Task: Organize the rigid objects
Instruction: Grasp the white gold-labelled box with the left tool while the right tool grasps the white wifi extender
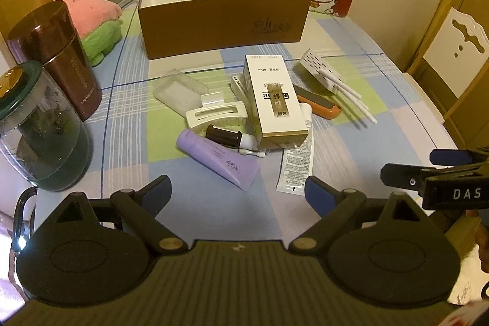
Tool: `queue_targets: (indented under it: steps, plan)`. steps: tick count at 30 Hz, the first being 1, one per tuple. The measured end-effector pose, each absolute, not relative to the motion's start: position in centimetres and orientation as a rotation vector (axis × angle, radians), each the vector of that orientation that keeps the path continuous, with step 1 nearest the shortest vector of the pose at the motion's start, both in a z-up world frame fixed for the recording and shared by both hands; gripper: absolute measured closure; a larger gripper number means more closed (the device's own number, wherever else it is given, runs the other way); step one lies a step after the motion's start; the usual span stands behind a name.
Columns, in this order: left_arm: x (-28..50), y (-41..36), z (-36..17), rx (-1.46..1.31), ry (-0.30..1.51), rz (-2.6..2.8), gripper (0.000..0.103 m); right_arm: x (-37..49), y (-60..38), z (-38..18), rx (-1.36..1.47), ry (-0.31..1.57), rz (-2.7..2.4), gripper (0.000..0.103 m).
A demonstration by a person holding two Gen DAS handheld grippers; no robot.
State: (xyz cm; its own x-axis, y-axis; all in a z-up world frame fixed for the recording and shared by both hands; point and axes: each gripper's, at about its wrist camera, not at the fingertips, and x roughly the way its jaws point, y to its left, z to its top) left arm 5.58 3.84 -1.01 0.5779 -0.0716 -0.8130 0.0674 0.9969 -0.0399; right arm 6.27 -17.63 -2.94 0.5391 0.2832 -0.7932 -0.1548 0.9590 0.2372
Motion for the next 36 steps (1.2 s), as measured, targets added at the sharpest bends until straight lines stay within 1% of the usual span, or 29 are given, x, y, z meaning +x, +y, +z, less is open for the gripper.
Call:
queue_targets:
  steps: [7,11,16,25,28,31,33,36]
  plan:
    - [7.1,2.3,-1.6,0.016,0.953,-0.105,0.011,6.6,-18.8,-3.2,0.147,0.951,0.241,0.002]
    - [8.2,1.2,-2.0,0.003,0.950,-0.108,0.013,7.6,-20.3,-3.3,0.174,0.923,0.234,0.002]
    - [10.5,-0.4,-2.4,0.005,0.948,-0.098,0.014,10.1,-22.0,-3.3,0.164,0.893,0.259,0.002]
    - [15.8,-2.6,-4.1,0.015,0.966,-0.037,0.018,15.6,-24.0,-3.7,0.136,0.908,0.347,0.002]
    - [17.4,-3.1,-5.0,0.024,0.979,-0.027,0.020,17.2,-25.0,-4.2,0.165,0.924,0.366,0.014]
    - [19.0,-3.7,-5.8,0.051,0.991,-0.010,0.022,18.7,-25.7,-4.7,0.156,0.936,0.369,0.014]
    - [19.8,-3.9,-6.3,0.065,0.996,-0.003,0.029,19.4,-26.2,-5.1,0.158,0.939,0.371,0.014]
    - [20.7,-4.2,-6.9,0.076,1.012,0.012,0.030,20.4,-26.8,-5.8,0.155,0.948,0.365,0.014]
